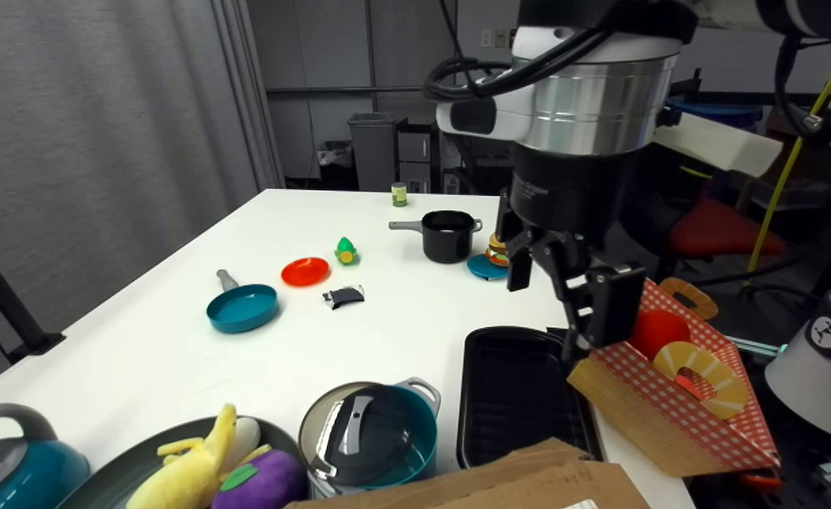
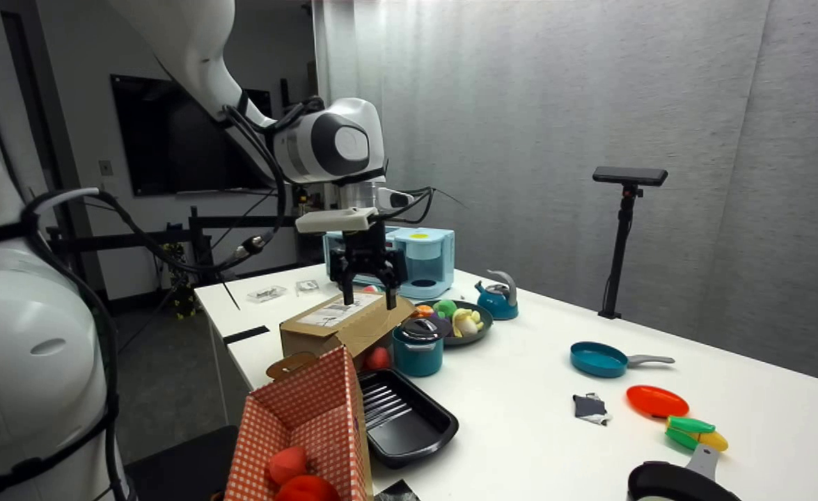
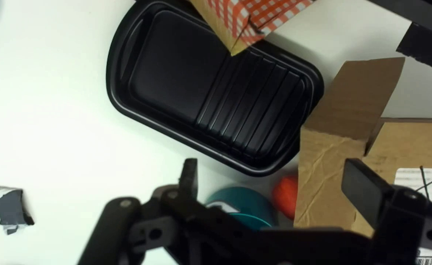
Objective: Remove the lid from the blue pot and place it on the black tray
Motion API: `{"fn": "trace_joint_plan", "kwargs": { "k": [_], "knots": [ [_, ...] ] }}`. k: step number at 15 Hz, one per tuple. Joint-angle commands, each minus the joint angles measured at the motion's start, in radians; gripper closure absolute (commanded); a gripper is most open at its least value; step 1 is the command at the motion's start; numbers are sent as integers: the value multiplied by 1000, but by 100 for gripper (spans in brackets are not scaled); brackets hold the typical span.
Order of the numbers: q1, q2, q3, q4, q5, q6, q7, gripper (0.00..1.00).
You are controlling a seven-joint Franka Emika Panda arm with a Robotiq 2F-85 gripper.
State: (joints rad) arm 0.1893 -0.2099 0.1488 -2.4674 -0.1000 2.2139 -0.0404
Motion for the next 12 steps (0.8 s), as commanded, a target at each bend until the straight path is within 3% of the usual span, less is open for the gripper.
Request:
{"fn": "trace_joint_plan", "kwargs": {
  "k": [1, 12],
  "knots": [
    [-13, 109, 12, 113, -52, 4, -18, 0],
    [-7, 305, 8, 292, -137, -22, -157, 0]
  ]
}}
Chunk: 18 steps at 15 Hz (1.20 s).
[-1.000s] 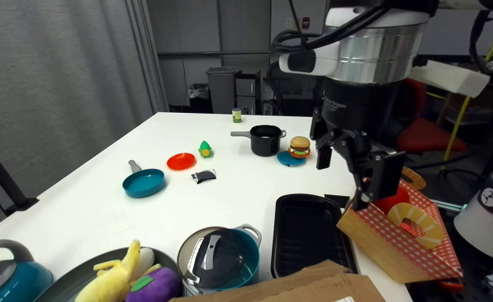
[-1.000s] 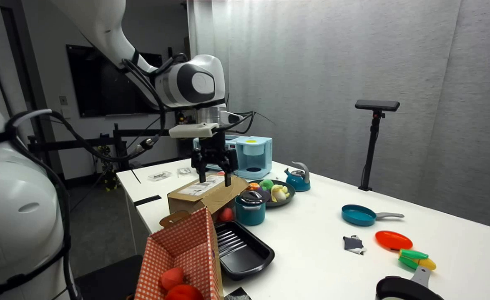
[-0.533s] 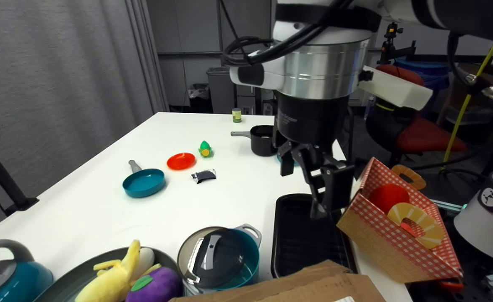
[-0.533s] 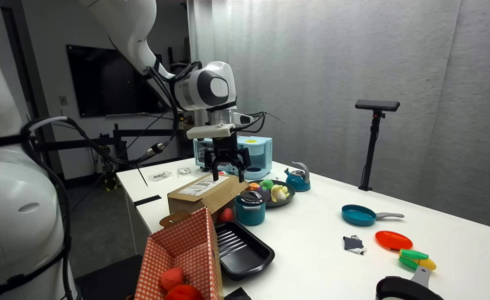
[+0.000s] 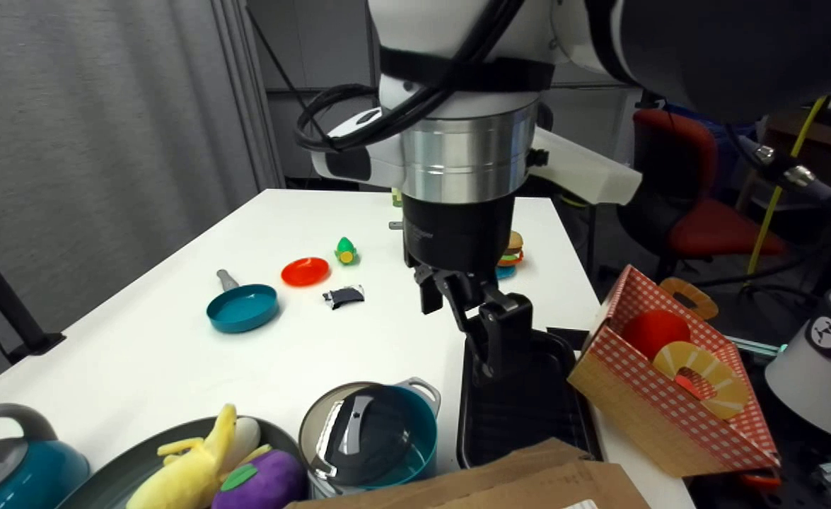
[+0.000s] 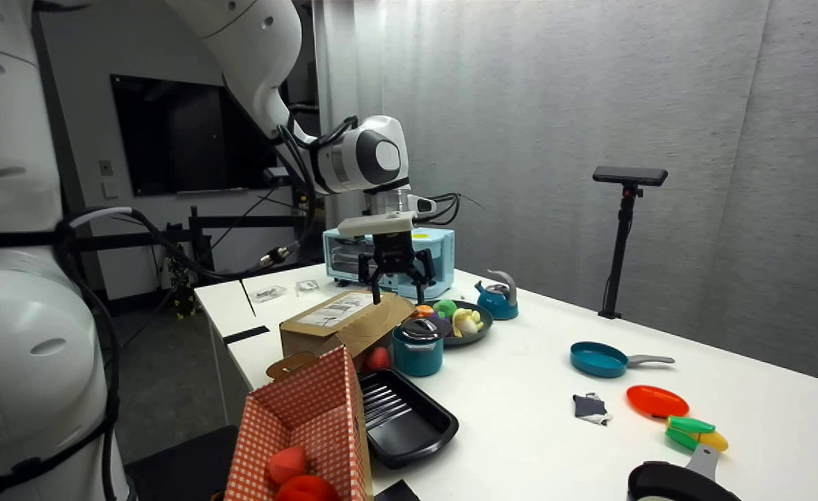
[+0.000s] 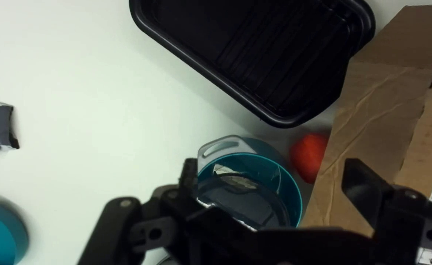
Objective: Remove the lid from the blue pot and place it on the black tray
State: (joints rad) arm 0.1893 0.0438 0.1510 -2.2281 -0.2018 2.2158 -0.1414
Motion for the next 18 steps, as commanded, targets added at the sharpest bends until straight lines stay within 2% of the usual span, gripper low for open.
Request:
{"fn": "trace_joint_plan", "kwargs": {
  "k": [1, 12, 18],
  "knots": [
    [-7, 65, 6, 61, -42, -26, -72, 0],
    [-2, 169, 19, 173, -152, -122, -313, 0],
    [-12, 193, 34, 204, -123, -138, -471, 0]
  ]
}}
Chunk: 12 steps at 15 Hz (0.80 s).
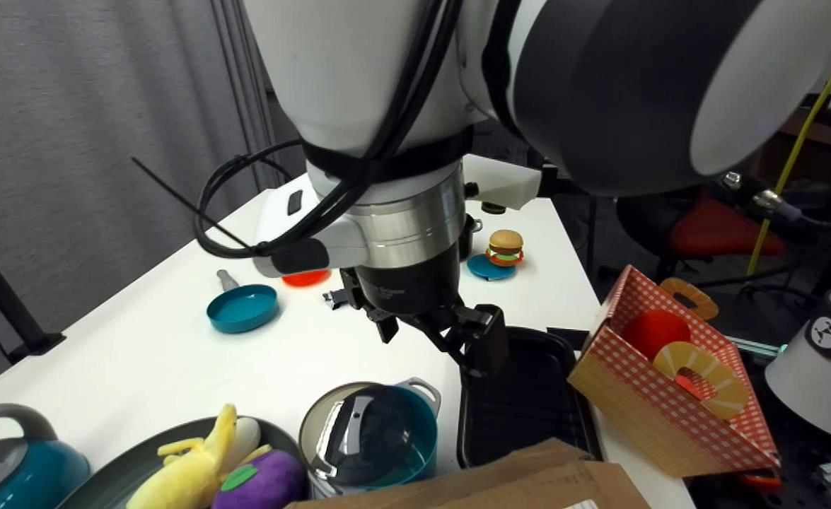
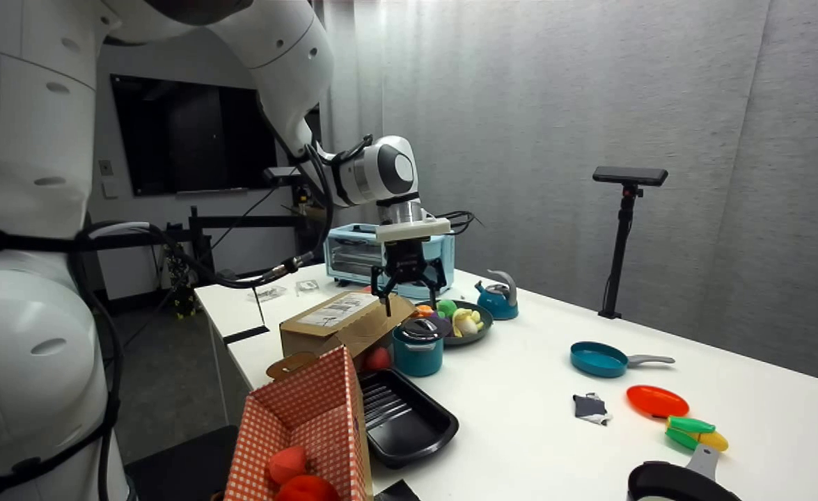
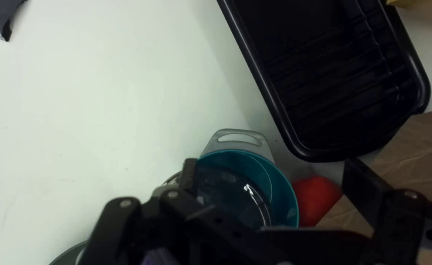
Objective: Remove the lid from the blue pot and place it on the black tray
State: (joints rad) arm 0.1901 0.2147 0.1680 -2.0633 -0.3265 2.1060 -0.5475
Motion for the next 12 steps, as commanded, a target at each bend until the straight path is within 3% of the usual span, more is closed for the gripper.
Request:
{"fn": "trace_joint_plan", "kwargs": {
  "k": [1, 12],
  "knots": [
    [-12, 25, 17, 42, 1, -28, -75, 0],
    [-12, 37, 18, 56, -2, -12, -139, 0]
  ]
}}
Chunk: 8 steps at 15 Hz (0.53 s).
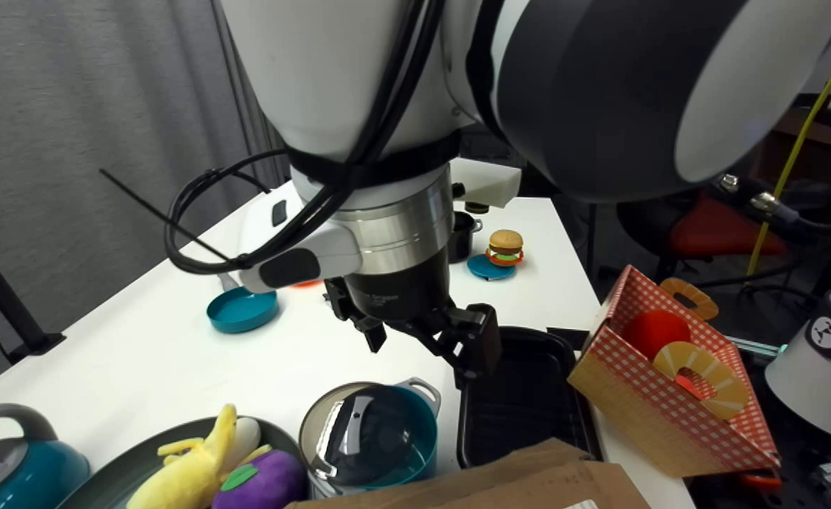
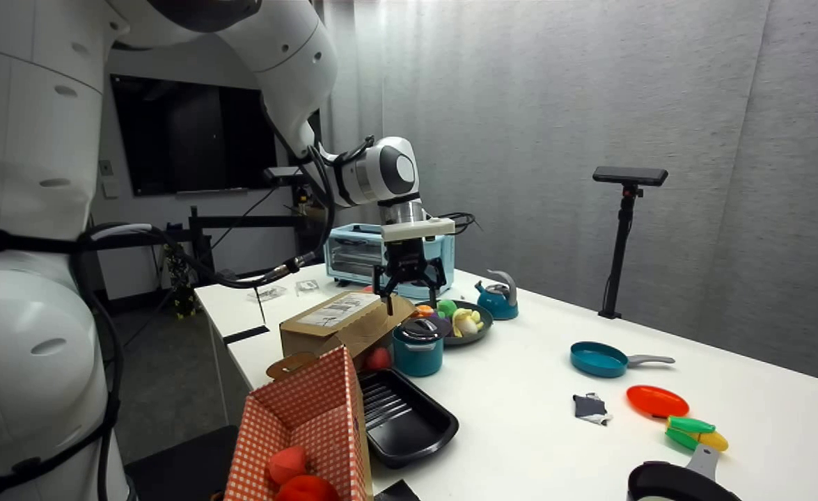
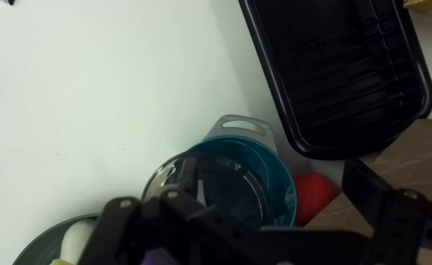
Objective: Remove the lid from the blue pot and place it on the black tray
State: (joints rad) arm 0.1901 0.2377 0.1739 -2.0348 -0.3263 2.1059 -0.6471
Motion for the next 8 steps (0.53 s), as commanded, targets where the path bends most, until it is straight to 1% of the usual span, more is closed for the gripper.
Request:
{"fn": "trace_joint_plan", "kwargs": {
  "k": [1, 8],
  "knots": [
    [-13, 15, 12, 29, -1, -14, -47, 0],
    [-15, 25, 15, 39, 1, -15, -148, 0]
  ]
}}
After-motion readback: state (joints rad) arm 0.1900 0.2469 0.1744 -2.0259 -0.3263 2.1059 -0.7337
